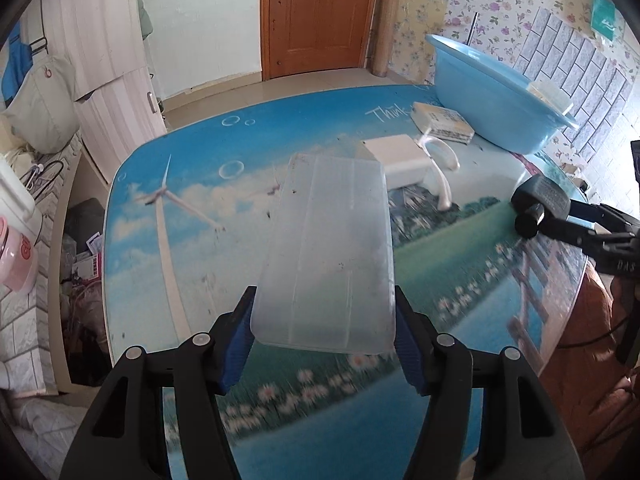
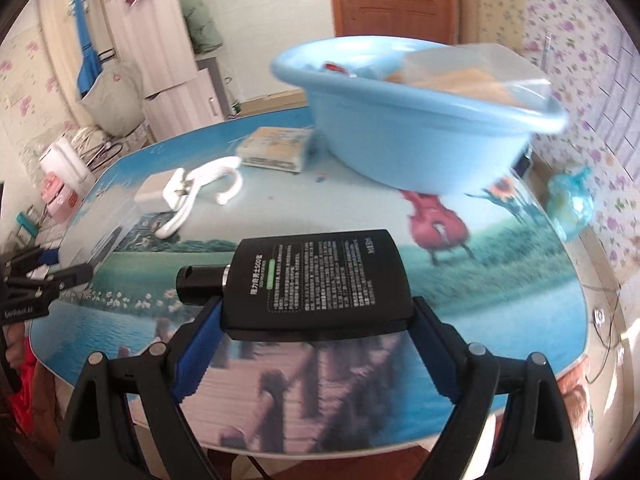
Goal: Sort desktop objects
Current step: 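Carry the lotion bottle and clear case to the basin and release both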
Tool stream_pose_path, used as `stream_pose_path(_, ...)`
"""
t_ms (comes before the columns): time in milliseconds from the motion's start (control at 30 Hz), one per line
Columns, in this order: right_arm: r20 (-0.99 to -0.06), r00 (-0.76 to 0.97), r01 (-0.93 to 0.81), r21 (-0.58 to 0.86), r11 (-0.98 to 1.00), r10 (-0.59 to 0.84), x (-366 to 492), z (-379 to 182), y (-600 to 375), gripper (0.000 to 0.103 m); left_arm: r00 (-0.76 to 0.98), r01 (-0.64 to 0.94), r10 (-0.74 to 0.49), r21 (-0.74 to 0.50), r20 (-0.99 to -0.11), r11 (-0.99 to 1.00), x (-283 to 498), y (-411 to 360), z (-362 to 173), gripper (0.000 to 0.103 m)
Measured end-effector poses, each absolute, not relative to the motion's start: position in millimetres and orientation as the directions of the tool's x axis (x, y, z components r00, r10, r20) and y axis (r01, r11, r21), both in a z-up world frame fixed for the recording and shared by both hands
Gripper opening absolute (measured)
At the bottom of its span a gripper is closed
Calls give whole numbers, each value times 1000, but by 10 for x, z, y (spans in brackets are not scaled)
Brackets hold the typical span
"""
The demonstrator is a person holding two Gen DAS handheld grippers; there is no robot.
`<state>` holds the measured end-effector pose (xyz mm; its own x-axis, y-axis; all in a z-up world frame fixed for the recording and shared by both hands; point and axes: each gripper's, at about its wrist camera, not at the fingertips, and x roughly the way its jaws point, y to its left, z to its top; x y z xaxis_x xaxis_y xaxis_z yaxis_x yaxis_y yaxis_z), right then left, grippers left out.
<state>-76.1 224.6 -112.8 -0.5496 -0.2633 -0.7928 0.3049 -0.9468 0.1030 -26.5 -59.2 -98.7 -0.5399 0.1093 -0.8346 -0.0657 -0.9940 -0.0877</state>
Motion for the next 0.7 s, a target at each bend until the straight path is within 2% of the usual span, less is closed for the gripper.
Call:
stream_pose_path(200, -802, -562, 227, 82, -970, -200, -681, -1095, 2503, 90, -508, -100, 117, -77, -853, -992, -118, -437, -966, 61)
stream_pose_path(500, -812, -558, 229, 47, -972, -171, -583, -1103, 2634, 90, -505, -142, 102, -34, -857, -989, -149, -203, -1000, 62)
stream_pose_path(700, -798, -568, 253, 61, -966, -199, -594, -1161, 2634, 91, -542, -133, 101, -34, -834, -991, -284, -133, -1027, 72)
